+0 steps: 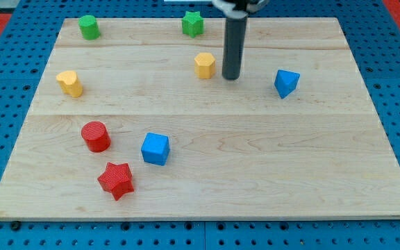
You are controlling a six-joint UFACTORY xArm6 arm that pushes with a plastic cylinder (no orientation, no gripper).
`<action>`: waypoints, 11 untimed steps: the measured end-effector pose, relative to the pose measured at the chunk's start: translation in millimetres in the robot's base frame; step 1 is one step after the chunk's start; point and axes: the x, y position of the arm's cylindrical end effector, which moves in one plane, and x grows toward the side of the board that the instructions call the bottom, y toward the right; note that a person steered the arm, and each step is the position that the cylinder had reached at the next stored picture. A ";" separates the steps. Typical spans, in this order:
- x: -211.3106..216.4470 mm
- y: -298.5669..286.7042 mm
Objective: Move the yellow heart towards top left of yellow hexagon
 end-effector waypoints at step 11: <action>-54.3 -208.6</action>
